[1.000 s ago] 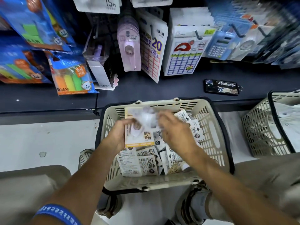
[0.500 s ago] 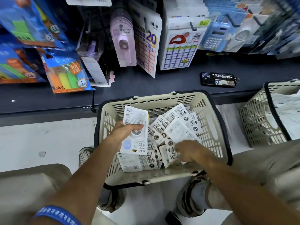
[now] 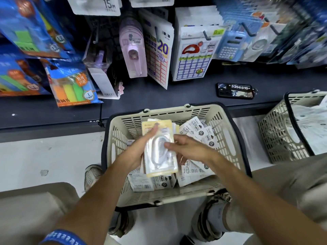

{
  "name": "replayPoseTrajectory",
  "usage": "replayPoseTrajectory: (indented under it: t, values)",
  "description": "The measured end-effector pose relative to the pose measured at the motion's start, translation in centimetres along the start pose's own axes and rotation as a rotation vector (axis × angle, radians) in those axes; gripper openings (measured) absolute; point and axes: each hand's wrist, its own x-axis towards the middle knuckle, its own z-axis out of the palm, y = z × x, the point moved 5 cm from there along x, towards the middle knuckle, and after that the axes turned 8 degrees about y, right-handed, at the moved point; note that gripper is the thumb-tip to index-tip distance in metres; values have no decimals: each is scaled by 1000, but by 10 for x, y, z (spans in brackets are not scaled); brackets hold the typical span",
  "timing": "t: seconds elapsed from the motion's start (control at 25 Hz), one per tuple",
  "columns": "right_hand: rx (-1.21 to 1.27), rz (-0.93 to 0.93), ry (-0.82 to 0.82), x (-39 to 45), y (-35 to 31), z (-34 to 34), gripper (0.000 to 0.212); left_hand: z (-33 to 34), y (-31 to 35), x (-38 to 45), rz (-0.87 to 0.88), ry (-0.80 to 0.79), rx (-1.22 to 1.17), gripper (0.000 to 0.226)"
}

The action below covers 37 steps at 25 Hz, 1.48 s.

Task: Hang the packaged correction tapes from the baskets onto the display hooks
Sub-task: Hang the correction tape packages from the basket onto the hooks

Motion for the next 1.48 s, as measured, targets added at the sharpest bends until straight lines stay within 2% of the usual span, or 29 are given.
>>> replayPoseTrajectory:
  t: [0.08, 0.16, 0.2, 0.24, 0.28, 0.32, 0.36, 0.44, 0.48, 0.52, 0.56, 0.6, 0.64, 0.68, 0.72, 0.84, 0.96, 1.04, 1.08, 1.16, 1.2, 1.28, 1.32, 1.36, 1.4, 1.48]
  values:
    - [-9, 49, 23, 4, 16, 10, 54, -7, -2, 3, 70, 131, 118, 35]
    - [-8, 137, 217, 5, 42, -11, 58, -18, -8, 7, 78, 250, 147, 32]
    - [-230, 174, 334, 3, 57, -27, 61, -23, -11, 7, 55, 289, 121, 36]
    - [-527, 230, 376, -1, 71, -38, 74, -27, -13, 6, 36, 326, 102, 41]
    - [-772, 263, 360, -4, 84, -40, 89, -30, -13, 5, 18, 353, 106, 47]
    - [-934, 266, 312, -4, 95, -35, 93, -33, -14, 7, 13, 357, 115, 53]
    - [-1021, 260, 292, -1, 100, -30, 85, -34, -15, 7, 13, 363, 119, 53]
    - [-1003, 162, 435, 5, 85, -32, 47, -35, -15, 8, 34, 356, 96, 41]
    - [-901, 108, 545, 5, 73, -38, 32, -35, -15, 10, 48, 356, 105, 37]
    - [-700, 82, 642, 4, 65, -49, 25, -33, -13, 8, 55, 361, 132, 37]
    - [-383, 75, 707, 2, 61, -58, 21, -33, -13, 9, 63, 367, 150, 38]
    - [0, 72, 687, 0, 56, -63, 17, -33, -12, 8, 67, 381, 154, 38]
    - [340, 75, 562, -4, 48, -61, 18, -33, -12, 9, 79, 392, 139, 37]
    - [537, 71, 397, -5, 40, -53, 20, -31, -11, 8, 95, 395, 129, 34]
    - [591, 64, 258, -8, 34, -41, 23, -30, -10, 9, 106, 387, 138, 32]
    - [443, 63, 97, -8, 23, -7, 22, -23, -11, 5, 61, 367, 177, 23]
    - [342, 76, 130, -5, 16, 18, 21, -13, -9, -1, -7, 155, -89, 58]
    - [281, 44, 208, -2, 11, 25, 19, -10, -7, -5, 7, 56, -92, 67]
    - [220, 18, 204, -1, 9, 27, 18, -8, -5, -9, 18, 53, -45, 66]
    - [157, 13, 134, 0, 11, 28, 23, -12, -5, -7, 25, 148, 88, 83]
    - [168, 67, 132, 0, 18, 22, 27, -15, -6, -4, 21, 176, 128, 90]
    - [88, 223, 245, -4, 46, -3, 25, -16, -5, -3, -13, 195, 155, 103]
    - [-65, 293, 301, -9, 63, -16, 37, -16, -5, -4, -28, 210, 148, 108]
    - [-257, 347, 304, -14, 78, -24, 54, -16, -3, -5, -33, 227, 150, 113]
    - [-401, 377, 251, -18, 86, -25, 61, -16, -3, -5, -33, 235, 169, 117]
    - [-475, 391, 212, -15, 92, -20, 44, -17, -7, -3, -40, 252, 208, 115]
